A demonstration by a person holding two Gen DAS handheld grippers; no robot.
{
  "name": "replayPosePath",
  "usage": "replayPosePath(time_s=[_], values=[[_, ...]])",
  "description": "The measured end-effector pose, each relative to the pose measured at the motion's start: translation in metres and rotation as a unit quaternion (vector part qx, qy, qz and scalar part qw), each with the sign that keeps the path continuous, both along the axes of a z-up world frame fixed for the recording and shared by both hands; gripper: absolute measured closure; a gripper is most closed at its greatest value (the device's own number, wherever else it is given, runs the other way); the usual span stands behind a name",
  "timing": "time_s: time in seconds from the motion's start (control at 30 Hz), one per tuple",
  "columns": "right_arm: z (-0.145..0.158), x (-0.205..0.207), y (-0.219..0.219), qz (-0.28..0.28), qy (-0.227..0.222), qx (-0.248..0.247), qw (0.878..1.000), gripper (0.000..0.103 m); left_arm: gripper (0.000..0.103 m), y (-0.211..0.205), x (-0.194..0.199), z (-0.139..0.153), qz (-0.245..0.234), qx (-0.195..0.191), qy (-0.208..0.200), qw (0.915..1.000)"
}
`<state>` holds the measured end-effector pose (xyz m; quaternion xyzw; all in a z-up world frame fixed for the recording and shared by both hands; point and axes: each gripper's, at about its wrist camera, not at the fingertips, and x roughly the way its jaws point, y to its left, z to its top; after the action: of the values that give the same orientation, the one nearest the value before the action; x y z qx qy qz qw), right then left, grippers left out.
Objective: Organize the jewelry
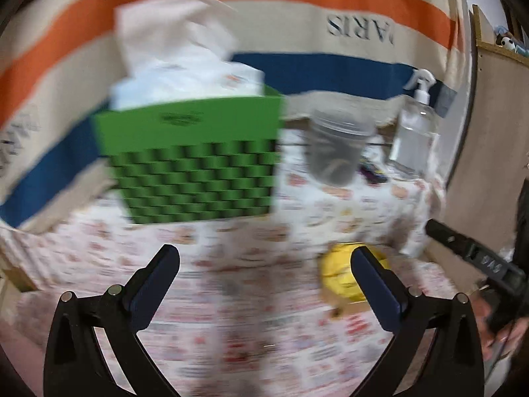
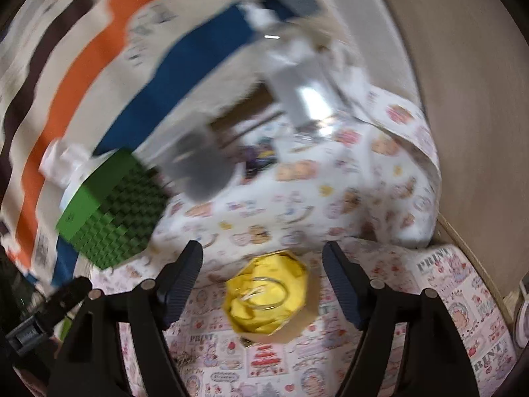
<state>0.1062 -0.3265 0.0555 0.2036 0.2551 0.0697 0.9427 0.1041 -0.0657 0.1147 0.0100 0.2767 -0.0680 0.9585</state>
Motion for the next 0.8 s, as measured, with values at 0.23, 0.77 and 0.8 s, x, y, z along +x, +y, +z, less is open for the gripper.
replayPosePath(time_s=[0.23,0.77,0.8], values=[[0.001,-0.011,0.056,0.033,0.013,-0.06,0.998,0.028,0.0,0.057,-0.032,-0.025,0.047,0.02,-0.015,0.9986],[-0.062,-0.007,0.111,0.062,0.082,-0.147,0.984,0.026,0.039,0.079,-0.043,-0.129,0.034,0.012,0.11,0.9932],[-0.064,-0.007,0.111,0.062,0.085,-0.147,0.984,0.026,0.043,0.079,-0.043,-0.131,0.03,0.006,0.119,0.9924]])
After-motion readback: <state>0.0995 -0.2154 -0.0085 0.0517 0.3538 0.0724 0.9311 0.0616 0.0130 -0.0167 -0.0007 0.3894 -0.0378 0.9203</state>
